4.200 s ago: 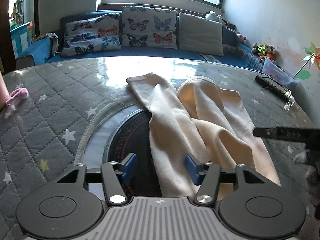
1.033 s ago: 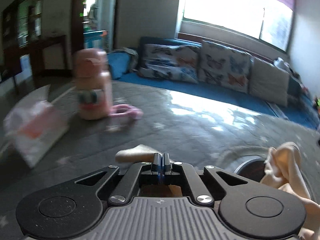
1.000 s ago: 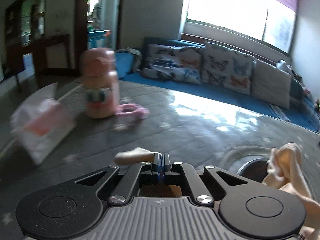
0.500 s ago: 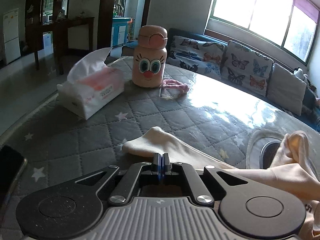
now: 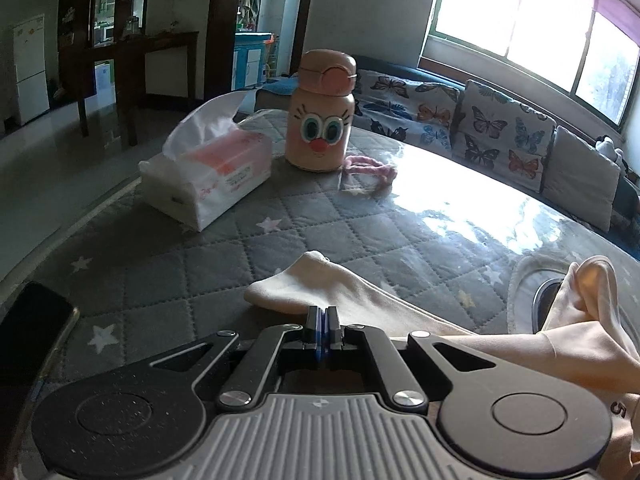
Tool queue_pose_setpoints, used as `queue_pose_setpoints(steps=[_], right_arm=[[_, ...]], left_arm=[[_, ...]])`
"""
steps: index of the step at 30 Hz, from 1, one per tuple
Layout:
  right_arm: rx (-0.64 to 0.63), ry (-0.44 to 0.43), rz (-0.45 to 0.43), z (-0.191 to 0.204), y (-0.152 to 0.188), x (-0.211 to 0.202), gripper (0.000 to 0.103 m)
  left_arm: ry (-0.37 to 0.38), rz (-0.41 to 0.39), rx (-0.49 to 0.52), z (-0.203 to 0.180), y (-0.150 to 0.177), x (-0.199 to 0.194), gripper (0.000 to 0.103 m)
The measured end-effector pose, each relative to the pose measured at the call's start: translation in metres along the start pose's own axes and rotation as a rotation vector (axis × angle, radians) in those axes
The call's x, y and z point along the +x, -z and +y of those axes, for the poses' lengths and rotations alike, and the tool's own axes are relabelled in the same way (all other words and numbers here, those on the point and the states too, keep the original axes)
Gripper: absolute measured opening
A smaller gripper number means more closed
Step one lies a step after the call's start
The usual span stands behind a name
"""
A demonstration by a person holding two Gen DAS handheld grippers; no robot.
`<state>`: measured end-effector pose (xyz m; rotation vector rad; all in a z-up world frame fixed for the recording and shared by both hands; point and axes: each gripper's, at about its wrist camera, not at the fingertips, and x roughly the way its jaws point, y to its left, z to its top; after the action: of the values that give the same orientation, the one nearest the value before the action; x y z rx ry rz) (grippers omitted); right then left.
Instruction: Fold clothes
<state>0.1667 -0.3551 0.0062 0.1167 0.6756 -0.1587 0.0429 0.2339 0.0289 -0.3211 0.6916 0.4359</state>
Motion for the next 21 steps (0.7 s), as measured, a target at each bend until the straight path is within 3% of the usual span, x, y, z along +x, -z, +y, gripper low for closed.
queue_pose_setpoints(steps=[5, 6, 7, 12, 17, 21], right_arm=[[-0.007, 0.002, 0.061, -0.01, 0.009, 0.007, 0.006], [-0.006, 0.001, 0.059, -0.011, 0.009, 0.007, 0.01], [-0.003, -0.004, 0.057, -0.011, 0.009, 0.005, 0.016], [-0.047, -0.056, 0.025, -0.004, 0.001, -0.023, 0.023], [-0.142, -0.2, 0.019, 0.024, -0.001, -0.055, 0.03], [-0.25, -0.344, 0.039, 0.063, 0.01, -0.075, 0.034]], left_arm=[[0.002, 0.049, 0.026, -0.001, 0.008, 0.007, 0.004], [0.006, 0.055, 0.032, -0.001, 0.009, 0.007, 0.007], [0.011, 0.052, 0.04, -0.002, 0.01, 0.005, 0.007], [0.051, -0.007, 0.11, -0.004, 0.006, -0.021, 0.011], [0.172, -0.054, 0.217, -0.026, 0.009, -0.049, 0.015], [0.306, -0.051, 0.305, -0.061, 0.02, -0.062, 0.026]])
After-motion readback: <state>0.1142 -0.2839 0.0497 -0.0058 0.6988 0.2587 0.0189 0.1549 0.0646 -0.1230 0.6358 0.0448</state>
